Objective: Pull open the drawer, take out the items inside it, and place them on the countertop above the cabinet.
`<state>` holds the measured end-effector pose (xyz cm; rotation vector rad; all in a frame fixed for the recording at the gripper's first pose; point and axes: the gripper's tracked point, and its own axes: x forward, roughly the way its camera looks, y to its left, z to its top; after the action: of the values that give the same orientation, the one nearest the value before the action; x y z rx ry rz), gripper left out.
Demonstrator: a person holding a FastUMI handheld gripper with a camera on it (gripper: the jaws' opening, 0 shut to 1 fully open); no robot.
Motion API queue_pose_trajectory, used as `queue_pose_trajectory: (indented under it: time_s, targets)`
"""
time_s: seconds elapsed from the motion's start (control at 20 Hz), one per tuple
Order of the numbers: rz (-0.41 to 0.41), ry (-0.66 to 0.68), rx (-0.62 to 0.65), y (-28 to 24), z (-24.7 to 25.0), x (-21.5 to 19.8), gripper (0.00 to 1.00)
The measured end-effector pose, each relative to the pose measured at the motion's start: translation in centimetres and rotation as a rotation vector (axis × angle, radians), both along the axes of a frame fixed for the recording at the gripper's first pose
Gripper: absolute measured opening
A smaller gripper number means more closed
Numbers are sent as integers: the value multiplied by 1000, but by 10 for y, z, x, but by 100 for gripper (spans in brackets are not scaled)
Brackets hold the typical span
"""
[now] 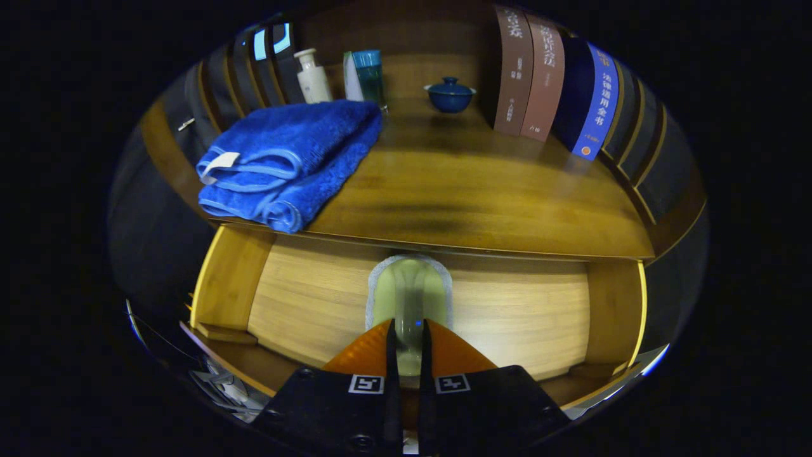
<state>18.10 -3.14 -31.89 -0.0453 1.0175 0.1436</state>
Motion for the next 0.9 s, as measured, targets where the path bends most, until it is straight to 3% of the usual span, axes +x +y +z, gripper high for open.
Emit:
queue_pose_trajectory:
  time_s: [0.45, 0.7, 0.9]
  targets:
    - [20, -99, 50, -8, 86, -7, 14]
    - [-40, -173, -1, -35, 114, 60, 14]
    - [-82, -174, -43, -48, 107, 112, 14]
